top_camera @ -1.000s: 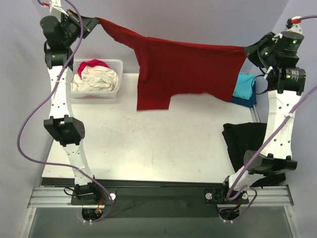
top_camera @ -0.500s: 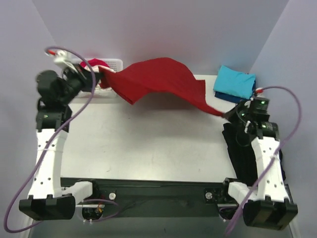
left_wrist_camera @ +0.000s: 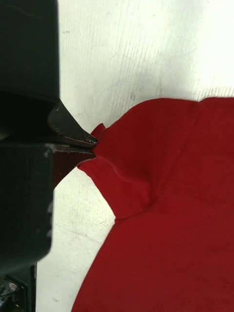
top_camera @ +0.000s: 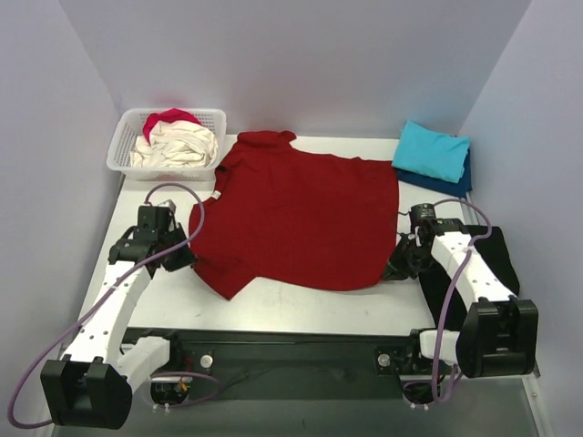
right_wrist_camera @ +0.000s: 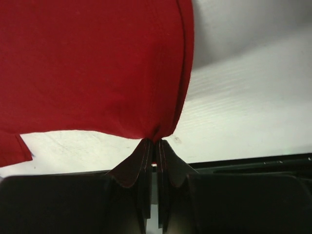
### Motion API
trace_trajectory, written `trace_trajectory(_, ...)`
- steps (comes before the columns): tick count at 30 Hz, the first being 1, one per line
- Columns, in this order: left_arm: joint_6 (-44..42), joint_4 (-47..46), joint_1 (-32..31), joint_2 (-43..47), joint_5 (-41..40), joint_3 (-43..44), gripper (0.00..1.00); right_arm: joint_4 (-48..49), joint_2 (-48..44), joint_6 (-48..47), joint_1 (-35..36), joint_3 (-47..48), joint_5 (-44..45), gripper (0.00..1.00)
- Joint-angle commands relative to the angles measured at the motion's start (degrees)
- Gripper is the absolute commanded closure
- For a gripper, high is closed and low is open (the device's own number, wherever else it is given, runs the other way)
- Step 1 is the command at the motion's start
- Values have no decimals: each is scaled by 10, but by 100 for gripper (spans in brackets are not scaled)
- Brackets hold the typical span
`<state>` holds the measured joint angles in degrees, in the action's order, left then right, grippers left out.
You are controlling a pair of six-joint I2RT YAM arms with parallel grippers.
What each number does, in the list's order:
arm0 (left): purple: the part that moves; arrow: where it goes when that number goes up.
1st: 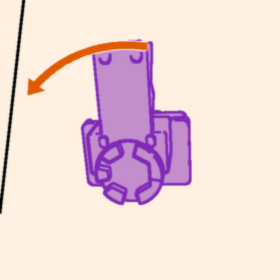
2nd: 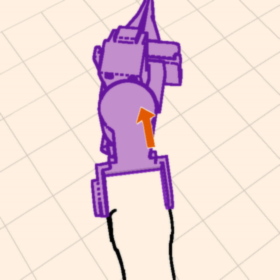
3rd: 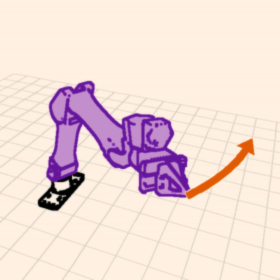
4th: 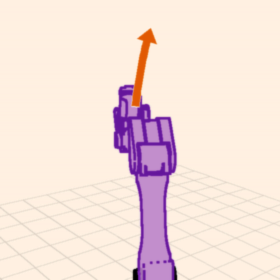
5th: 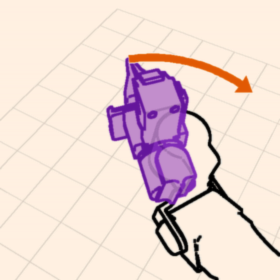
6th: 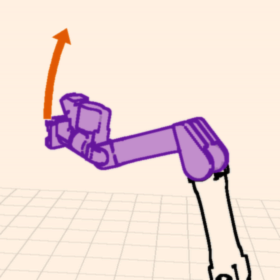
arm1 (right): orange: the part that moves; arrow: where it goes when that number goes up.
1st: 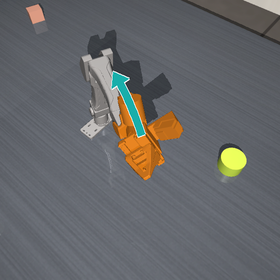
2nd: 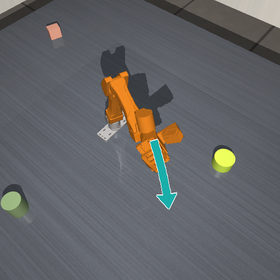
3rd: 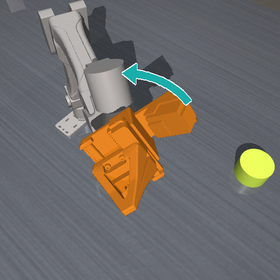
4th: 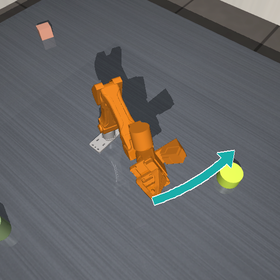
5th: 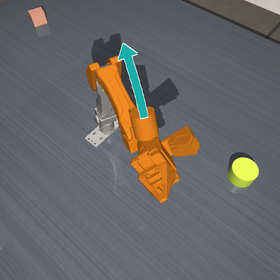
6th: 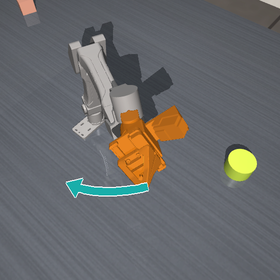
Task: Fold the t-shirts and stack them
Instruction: Flatten out the tshirt
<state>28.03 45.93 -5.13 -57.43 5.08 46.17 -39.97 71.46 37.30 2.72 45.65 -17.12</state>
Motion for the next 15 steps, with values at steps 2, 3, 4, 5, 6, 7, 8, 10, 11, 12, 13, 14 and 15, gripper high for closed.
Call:
trace_trajectory(2,27,43,-3,13,-63,27,100,-69,7,29,3,17,49,100)
trace_trajectory(3,38,58,-5,14,-74,30,100,-72,2,35,3,16,55,100)
trace_trajectory(4,43,65,-5,17,-78,30,100,-76,-2,37,3,13,58,100)
trace_trajectory(5,51,69,-5,21,-90,31,100,-76,-7,40,3,7,60,100)
trace_trajectory(6,58,78,-5,23,-97,32,100,-79,-17,48,3,3,71,100)
trace_trajectory(7,66,83,-5,30,-101,33,100,-81,-23,51,3,-2,73,100)
trace_trajectory(8,74,89,-7,34,-117,35,100,-84,-29,56,3,-11,75,100)
trace_trajectory(10,96,117,-7,43,-131,47,100,-86,-51,69,4,-23,84,100)
trace_trajectory(11,98,132,-8,47,-137,53,100,-87,-58,73,4,-32,86,100)
trace_trajectory(12,103,138,-10,50,-139,59,100,-87,-71,80,4,-35,86,100)
trace_trajectory(13,115,144,-12,52,-137,68,100,-87,-76,84,4,-38,86,100)
trace_trajectory(14,115,143,-12,53,-116,70,100,-89,-83,88,4,-41,88,100)
trace_trajectory(15,118,145,-12,53,-111,72,100,-88,-84,91,5,-42,89,100)
